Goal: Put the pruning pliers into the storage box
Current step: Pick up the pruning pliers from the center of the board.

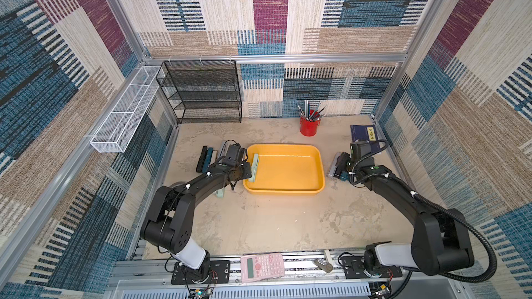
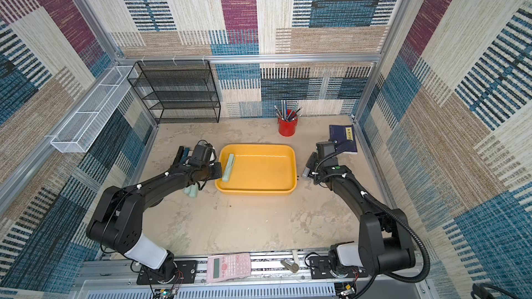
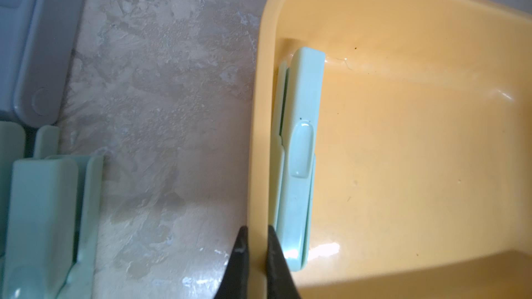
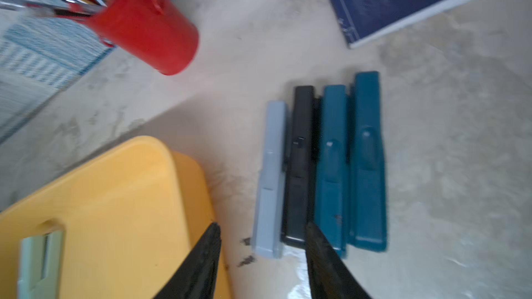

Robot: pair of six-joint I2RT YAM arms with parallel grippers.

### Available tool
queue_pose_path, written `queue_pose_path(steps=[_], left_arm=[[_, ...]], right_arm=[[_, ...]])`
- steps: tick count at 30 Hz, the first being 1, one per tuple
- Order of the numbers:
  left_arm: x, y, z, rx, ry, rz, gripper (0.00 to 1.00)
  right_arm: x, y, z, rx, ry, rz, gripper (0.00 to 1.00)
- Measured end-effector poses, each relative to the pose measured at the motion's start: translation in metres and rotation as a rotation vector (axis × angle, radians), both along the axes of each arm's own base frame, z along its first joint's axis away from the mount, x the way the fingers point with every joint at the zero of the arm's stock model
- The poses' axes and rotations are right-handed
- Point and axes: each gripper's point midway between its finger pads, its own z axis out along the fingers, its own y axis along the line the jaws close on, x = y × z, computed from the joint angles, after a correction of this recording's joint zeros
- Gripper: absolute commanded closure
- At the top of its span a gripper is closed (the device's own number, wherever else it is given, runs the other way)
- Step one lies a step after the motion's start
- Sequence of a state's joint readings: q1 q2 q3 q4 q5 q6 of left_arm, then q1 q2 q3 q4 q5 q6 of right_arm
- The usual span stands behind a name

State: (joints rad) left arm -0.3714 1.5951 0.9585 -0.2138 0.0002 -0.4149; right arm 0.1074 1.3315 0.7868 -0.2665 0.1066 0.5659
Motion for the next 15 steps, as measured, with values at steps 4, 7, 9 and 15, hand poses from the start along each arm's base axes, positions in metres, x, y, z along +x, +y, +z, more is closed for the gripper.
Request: queue_pose_path(steps=[4,7,9,15], left_arm=[[0.000,-0.001,0.003,0.002,-0.008,-0.012,1.00],[-0.001,0.000,0.002,0.007,-0.004,-0.018,1.00],[-0.002,0.000,0.002,0.009,-0.003,-0.020,1.00],[-0.005,0.001,0.000,0.011,-0.001,-0.020,1.00]], right_arm=[[-0.019,-0.026,-0.025,-0.027,0.062,-0.051,0.52],[-0.029,-0.040,-0.040,-0.038,0.103,-0.077,0.52],[-0.031,-0.046,-0.047,-0.041,0.121,-0.090,0.52],[-0.029,-0.049,-0.061,-0.043,0.146,-0.078,0.54]])
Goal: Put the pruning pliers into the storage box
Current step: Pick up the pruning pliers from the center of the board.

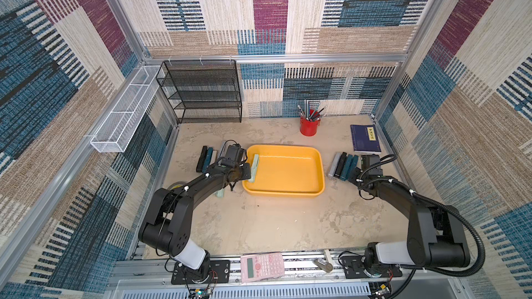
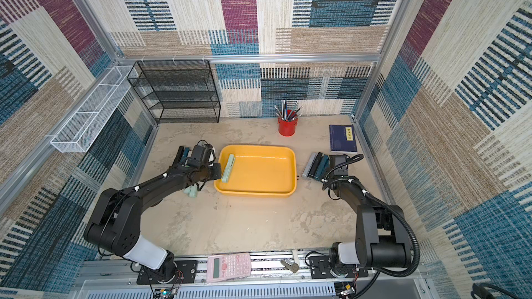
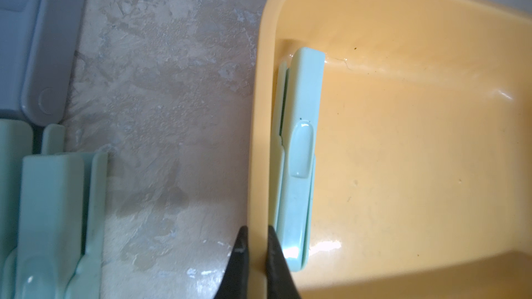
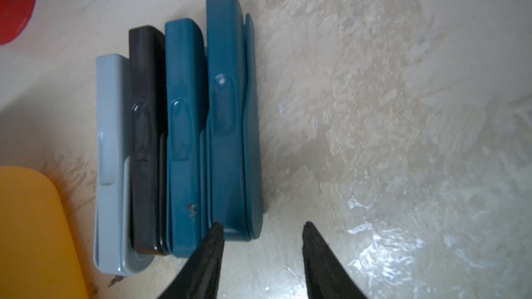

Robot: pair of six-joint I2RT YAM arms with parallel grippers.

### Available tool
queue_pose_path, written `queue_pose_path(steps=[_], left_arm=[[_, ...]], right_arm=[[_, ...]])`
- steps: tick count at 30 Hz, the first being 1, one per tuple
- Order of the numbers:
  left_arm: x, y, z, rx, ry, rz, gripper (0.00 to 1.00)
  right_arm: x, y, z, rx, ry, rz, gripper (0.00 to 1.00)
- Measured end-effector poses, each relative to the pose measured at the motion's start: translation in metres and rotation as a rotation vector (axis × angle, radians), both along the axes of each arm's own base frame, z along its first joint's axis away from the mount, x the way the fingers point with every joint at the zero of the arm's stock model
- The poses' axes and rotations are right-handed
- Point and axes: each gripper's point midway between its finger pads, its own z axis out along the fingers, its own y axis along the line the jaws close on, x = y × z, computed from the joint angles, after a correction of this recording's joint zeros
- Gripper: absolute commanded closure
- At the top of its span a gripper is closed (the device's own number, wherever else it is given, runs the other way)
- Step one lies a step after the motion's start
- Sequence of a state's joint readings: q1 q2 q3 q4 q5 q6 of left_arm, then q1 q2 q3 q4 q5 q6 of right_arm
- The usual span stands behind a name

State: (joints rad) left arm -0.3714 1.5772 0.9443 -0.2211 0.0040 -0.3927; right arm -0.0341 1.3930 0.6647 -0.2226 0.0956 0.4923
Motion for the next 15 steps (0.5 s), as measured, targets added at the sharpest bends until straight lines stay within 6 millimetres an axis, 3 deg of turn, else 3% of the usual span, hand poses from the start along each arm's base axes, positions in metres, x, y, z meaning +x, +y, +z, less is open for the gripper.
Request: queue_pose_path(steps=[15], left_arm=[[-0.0002,0.0001,-0.0070,0.008,0.016,-0.002,1.00]], right_arm=[[0.0058,0.0098,-0.0100,0.023,-0.012,0.073,0.52]])
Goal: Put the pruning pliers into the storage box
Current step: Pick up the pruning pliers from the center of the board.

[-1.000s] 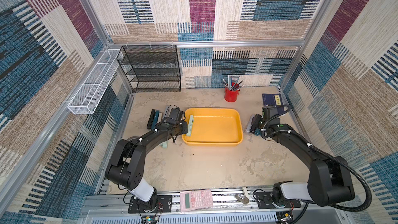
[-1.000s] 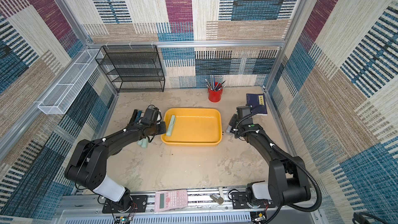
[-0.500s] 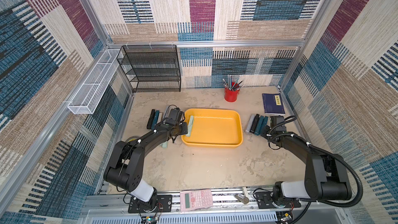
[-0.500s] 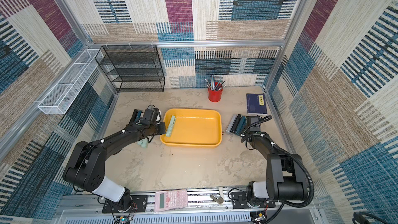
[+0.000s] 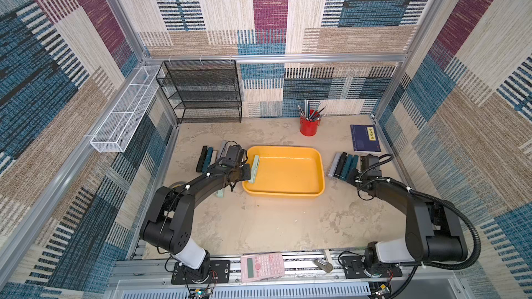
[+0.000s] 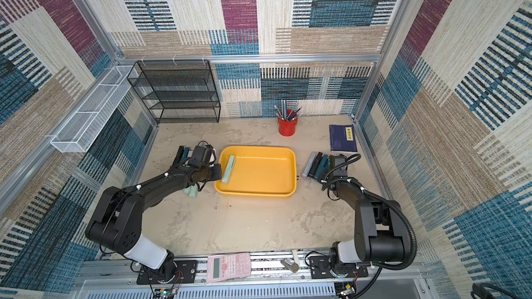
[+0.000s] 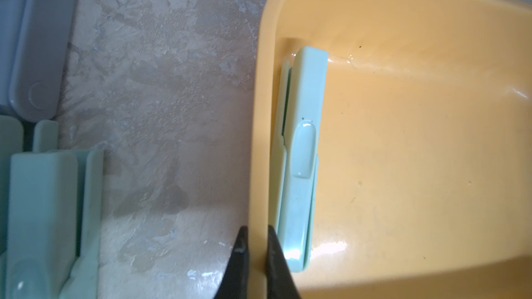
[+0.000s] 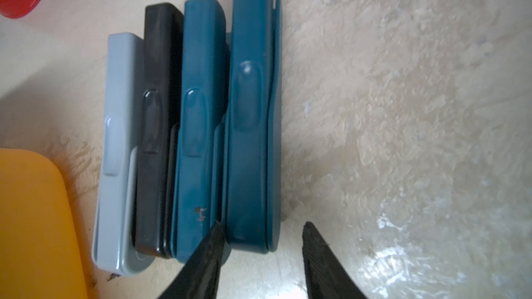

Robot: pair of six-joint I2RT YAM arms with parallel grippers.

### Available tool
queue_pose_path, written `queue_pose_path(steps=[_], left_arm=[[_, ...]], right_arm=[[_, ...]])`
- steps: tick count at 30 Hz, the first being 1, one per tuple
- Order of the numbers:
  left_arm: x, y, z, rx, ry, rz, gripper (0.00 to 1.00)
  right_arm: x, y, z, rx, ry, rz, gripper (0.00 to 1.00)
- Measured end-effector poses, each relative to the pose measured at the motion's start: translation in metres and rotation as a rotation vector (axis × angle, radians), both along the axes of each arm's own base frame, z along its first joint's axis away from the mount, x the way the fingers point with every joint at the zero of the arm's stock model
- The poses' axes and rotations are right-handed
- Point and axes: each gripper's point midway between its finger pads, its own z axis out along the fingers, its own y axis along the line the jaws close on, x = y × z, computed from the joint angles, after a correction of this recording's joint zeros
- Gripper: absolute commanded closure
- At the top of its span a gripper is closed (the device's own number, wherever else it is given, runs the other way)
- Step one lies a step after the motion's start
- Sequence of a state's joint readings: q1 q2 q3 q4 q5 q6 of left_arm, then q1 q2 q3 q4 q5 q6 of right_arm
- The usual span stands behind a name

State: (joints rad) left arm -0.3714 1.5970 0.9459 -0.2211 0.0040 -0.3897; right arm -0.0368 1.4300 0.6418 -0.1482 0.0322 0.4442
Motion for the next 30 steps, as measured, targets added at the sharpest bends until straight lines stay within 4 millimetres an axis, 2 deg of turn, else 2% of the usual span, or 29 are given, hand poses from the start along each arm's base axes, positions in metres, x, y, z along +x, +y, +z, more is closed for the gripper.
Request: queue_pose_path(steps=[8,18,30], left_arm=[[0.002,-0.001,0.001,0.004,-0.002,-0.006,1.00],[0.003,-0.001,-0.001,0.008,0.000,-0.009,1.00],[0.003,-0.001,0.000,0.008,-0.002,-0.012,1.00]], right_arm=[[0.003,0.001,-0.010,0.000,0.032,0.009,0.53],[0.016,-0.018,-0.003,-0.049,0.019,-0.004,0.59],[0.037,-0.021,-0.006,-0.093,0.022,0.054,0.70]])
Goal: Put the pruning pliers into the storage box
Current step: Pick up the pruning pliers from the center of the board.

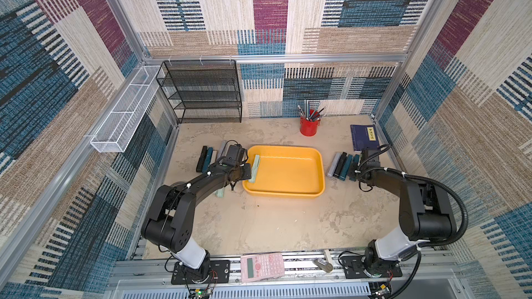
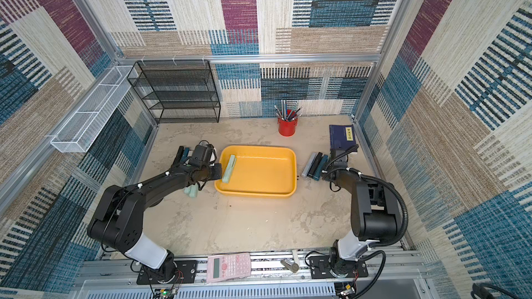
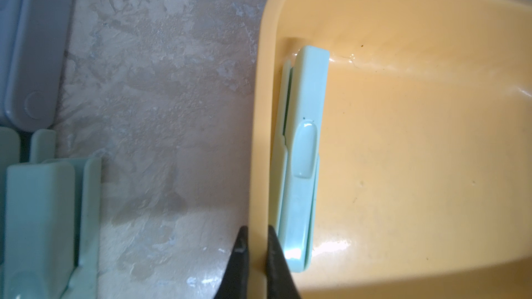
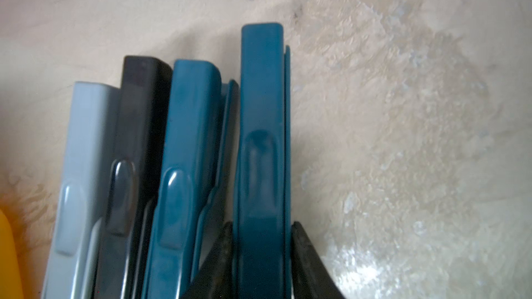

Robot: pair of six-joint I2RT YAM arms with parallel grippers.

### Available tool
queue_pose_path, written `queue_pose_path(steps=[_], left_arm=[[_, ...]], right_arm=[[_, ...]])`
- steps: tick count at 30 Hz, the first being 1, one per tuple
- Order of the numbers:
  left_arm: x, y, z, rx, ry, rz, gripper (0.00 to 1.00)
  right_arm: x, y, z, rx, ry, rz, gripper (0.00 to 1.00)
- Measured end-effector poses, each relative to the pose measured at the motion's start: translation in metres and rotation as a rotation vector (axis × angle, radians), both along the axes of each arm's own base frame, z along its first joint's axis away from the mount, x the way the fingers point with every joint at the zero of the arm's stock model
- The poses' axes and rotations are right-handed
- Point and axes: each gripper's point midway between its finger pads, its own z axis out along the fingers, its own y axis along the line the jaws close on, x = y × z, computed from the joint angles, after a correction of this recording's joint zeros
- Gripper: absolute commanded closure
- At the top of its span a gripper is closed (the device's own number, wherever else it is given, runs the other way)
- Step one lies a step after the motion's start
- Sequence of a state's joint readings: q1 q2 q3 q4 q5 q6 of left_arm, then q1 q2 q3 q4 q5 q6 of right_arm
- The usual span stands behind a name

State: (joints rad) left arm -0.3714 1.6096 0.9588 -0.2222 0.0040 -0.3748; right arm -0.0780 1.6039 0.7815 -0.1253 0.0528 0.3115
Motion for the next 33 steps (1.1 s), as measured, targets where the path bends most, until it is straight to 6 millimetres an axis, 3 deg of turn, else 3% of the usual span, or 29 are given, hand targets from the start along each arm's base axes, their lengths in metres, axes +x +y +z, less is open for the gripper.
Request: queue_pose_path(steps=[13,20,27,33], left_arm=[[0.000,0.000,-0.001,0.003,0.000,-0.003,1.00],[0.004,-0.001,0.000,0.001,-0.003,-0.003,1.00],[0.004,-0.002,0.000,0.000,-0.004,-0.002,1.00],[0.005,-0.003,0.000,-0.013,-0.001,0.015,1.00]], right_arm=[[-0.006,-0.003,0.013,-0.018,-0.004,-0.010,0.76],[-0.003,-0.001,0.064,-0.055,-0.123,0.001,0.76],[0.003,0.054,0.113,-0.066,-0.252,0.134,0.78],[0.001,0.123,0.120,0.023,-0.277,0.255,0.78]])
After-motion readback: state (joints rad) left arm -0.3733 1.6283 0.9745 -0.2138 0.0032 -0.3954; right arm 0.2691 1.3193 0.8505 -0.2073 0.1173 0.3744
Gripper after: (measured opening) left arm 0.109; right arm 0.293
